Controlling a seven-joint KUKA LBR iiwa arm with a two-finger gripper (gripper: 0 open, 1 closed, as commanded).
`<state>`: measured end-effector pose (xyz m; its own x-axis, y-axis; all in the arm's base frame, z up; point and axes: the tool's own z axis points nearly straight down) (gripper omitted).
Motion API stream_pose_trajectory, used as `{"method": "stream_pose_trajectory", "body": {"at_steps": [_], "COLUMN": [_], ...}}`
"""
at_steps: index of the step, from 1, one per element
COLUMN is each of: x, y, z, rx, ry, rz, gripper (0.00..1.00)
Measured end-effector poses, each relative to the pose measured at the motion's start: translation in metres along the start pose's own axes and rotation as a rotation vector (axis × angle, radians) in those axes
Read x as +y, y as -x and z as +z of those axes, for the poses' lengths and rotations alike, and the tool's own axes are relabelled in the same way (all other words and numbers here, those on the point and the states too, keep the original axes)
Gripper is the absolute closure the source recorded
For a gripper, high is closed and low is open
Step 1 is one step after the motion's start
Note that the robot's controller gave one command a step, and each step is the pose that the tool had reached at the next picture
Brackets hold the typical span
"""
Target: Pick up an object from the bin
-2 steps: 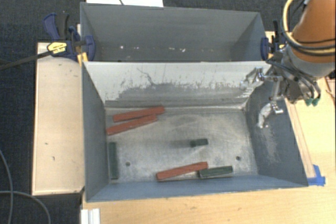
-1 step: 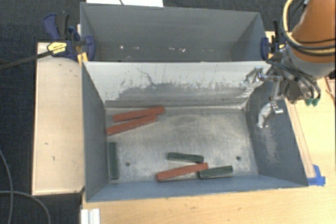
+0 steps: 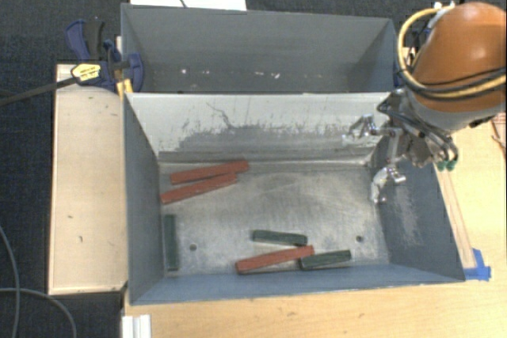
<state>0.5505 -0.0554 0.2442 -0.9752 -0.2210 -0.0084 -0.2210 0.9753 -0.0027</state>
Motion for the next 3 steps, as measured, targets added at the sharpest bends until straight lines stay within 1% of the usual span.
{"method": "stream_pose_trajectory", "body": {"at_steps": [1,2,3], "x": [0.015,0.028,0.035], "y": [0.0,-0.049,-0.043], "z": [0.068,0.096,0.139], "rx": [0.001,0.008,0.001], "ry": [0.002,0.003,0.001], "rz": [-0.042,0.012,0.028], "gripper": [0.0,0.0,0.0]}}
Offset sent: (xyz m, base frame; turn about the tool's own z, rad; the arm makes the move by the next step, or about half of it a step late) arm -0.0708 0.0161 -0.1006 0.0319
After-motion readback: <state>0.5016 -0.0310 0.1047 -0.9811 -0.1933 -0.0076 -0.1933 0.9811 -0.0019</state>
